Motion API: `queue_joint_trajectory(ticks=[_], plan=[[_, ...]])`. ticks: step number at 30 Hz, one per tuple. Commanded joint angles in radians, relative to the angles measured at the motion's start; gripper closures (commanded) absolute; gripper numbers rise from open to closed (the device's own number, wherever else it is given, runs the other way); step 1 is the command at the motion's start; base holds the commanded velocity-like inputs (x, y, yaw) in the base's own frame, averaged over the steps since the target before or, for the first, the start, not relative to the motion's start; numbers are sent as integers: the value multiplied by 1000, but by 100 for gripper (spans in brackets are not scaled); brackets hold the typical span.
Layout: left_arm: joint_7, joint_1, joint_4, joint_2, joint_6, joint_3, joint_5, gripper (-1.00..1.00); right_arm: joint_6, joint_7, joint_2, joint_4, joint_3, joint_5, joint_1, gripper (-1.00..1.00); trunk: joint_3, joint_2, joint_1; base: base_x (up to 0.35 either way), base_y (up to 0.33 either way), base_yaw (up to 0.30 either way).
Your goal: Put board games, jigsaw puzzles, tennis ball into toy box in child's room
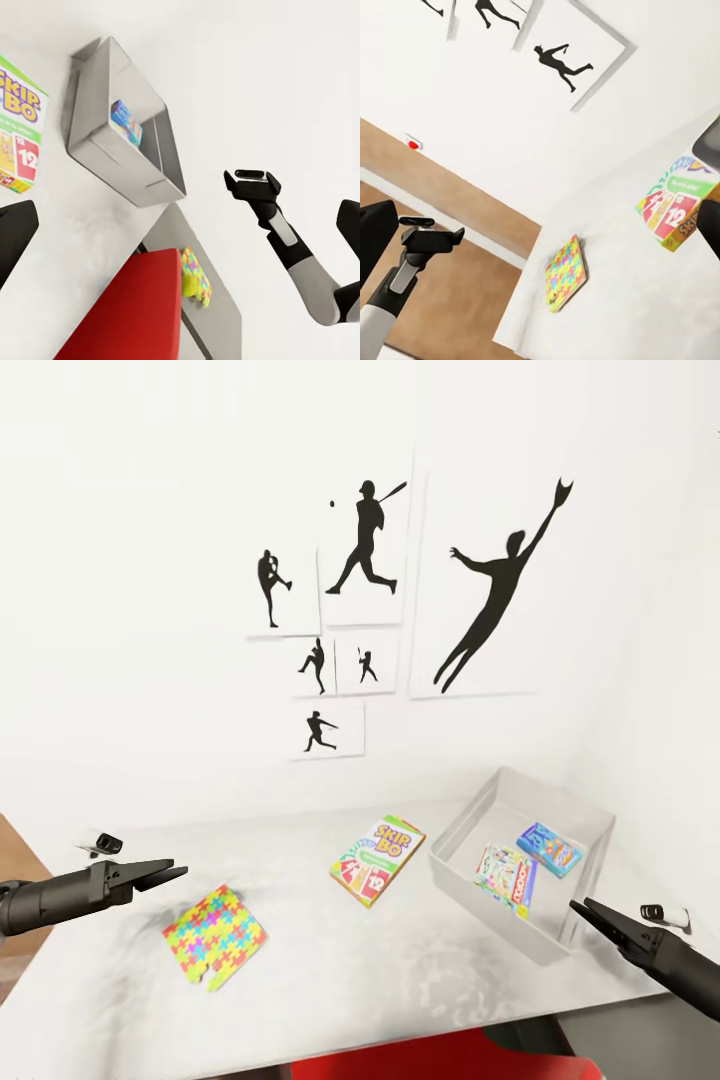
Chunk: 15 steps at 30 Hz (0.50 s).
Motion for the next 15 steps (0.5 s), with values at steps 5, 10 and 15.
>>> queue_joint_trajectory(ticks=[5, 10, 15], plan=[[-4, -1, 0, 0, 11, 0, -1, -100, 2, 1, 0, 2, 0, -4, -1, -100, 6, -2, 1, -93, 1, 0], [-4, -1, 0, 0, 11, 0, -1, -100, -17, 0, 0, 8, 0, -3, -1, -100, 14, -2, 1, -174, 49, 0], [-4, -1, 0, 0, 11, 0, -1, -100, -22, 0, 0, 9, 0, -2, -1, -100, 22, -2, 1, -142, 53, 0]])
